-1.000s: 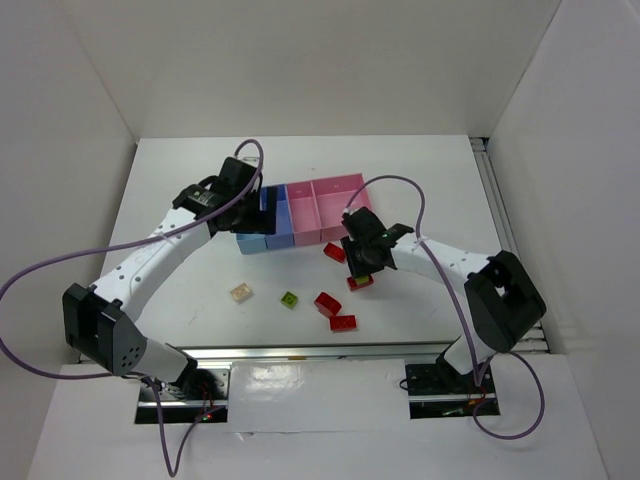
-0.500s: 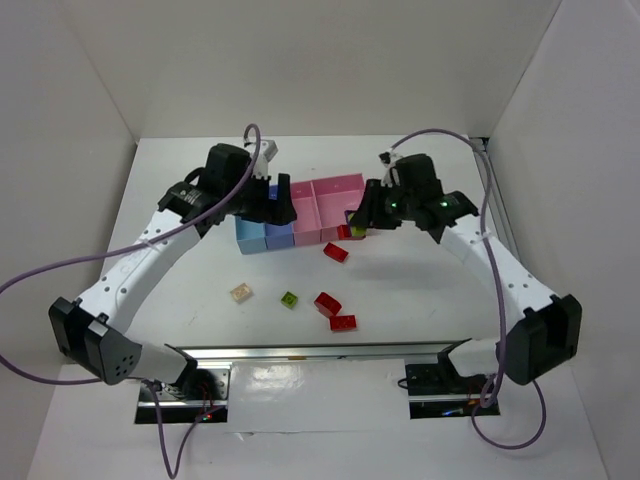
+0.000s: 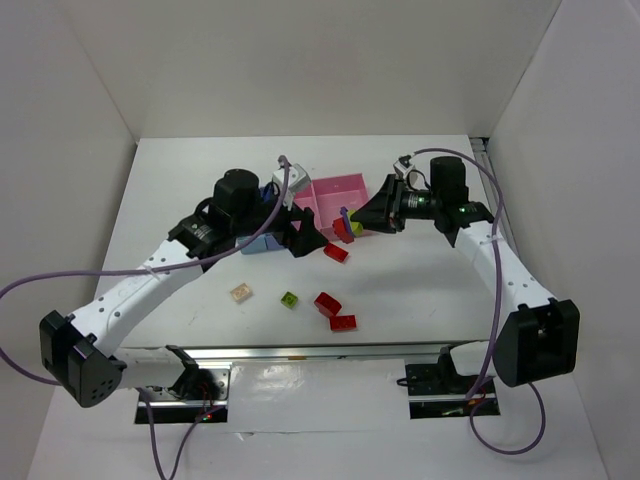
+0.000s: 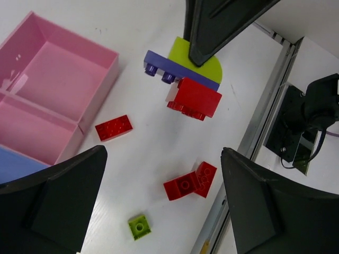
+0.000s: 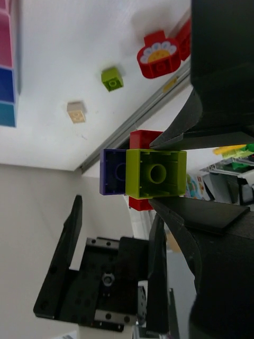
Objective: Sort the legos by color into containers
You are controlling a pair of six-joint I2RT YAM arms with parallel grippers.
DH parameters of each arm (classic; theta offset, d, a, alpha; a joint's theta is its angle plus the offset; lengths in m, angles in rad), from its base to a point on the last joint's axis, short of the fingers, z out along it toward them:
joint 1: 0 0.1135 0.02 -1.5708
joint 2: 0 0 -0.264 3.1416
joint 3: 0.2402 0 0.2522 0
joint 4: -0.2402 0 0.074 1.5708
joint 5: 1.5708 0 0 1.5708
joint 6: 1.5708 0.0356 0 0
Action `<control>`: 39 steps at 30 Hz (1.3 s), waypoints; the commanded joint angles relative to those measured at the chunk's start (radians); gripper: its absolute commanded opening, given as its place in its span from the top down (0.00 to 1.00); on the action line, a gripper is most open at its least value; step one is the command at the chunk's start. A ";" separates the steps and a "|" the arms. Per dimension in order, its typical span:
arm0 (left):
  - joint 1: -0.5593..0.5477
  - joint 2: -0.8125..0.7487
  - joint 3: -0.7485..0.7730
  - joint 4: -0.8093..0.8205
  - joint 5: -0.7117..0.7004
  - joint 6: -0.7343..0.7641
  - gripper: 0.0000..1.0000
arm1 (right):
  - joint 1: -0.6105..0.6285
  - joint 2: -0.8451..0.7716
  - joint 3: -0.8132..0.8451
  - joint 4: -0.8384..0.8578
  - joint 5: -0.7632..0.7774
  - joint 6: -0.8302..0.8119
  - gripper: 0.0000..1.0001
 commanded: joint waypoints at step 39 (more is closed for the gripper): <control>-0.110 0.156 0.135 0.128 0.031 0.111 0.95 | -0.093 0.005 -0.043 0.223 -0.119 0.139 0.82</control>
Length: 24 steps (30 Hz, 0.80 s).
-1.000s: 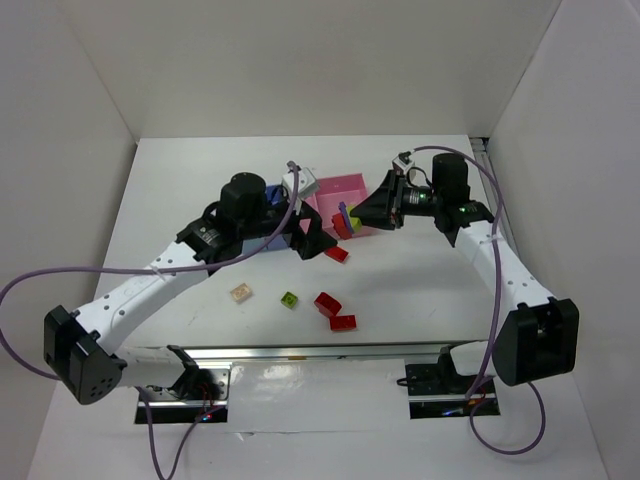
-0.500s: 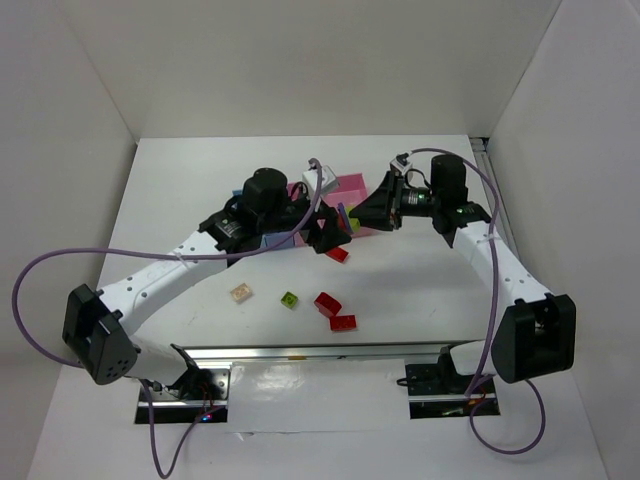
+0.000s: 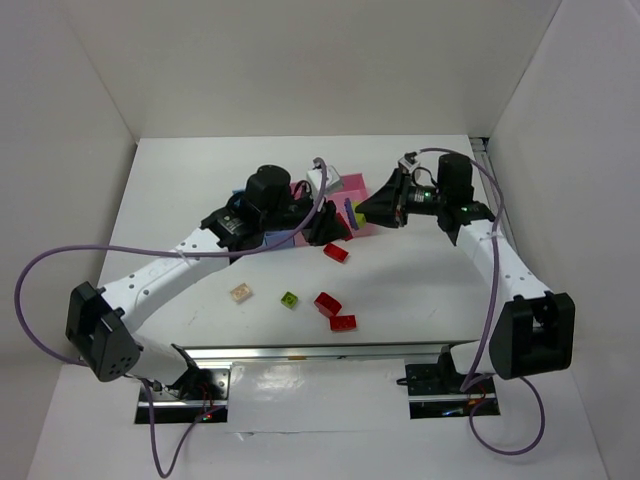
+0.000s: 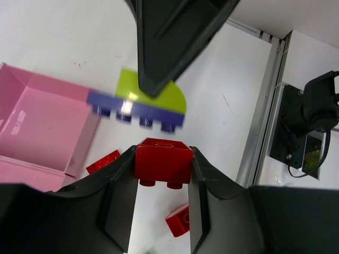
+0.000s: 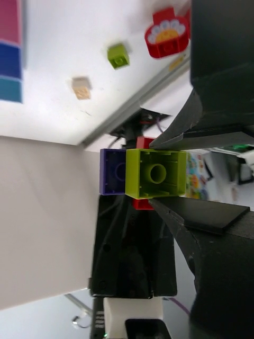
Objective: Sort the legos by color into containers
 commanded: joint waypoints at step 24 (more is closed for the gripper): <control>0.341 0.219 0.236 -0.491 -0.537 -0.307 1.00 | -0.113 0.056 0.136 -0.382 0.414 -0.431 0.82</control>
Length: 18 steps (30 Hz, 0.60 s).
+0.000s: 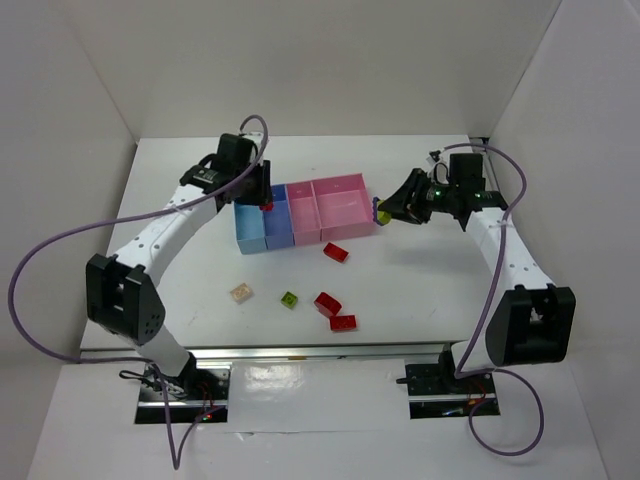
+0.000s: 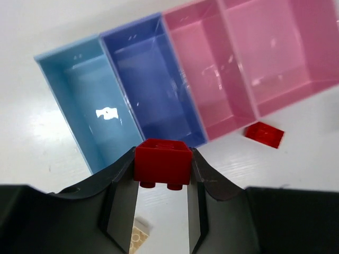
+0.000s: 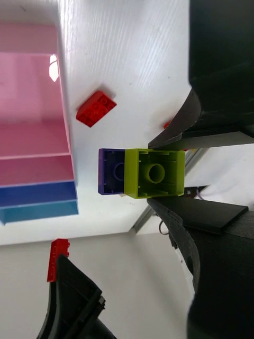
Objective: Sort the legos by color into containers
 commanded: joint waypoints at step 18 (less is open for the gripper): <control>0.108 0.262 0.135 -0.115 -0.132 -0.162 0.18 | 0.003 0.048 -0.016 -0.011 0.007 -0.054 0.73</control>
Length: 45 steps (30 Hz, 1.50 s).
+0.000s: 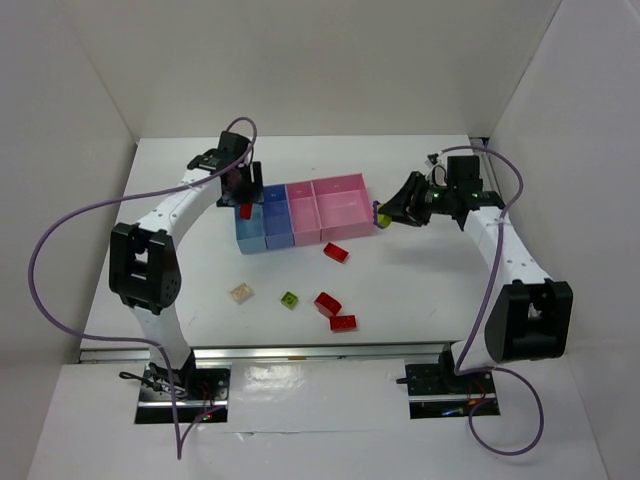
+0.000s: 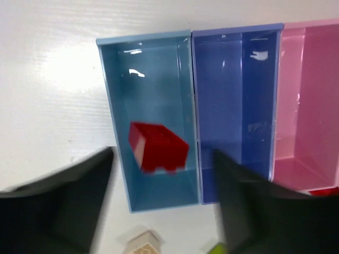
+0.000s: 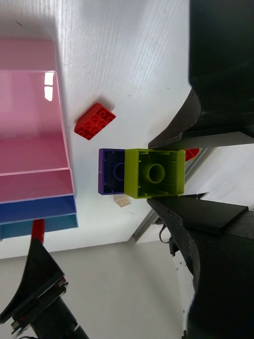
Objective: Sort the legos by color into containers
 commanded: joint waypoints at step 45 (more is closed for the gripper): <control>-0.112 -0.013 -0.160 1.127 1.540 -0.539 0.12 | 0.165 -0.051 0.072 0.273 -0.251 0.011 0.72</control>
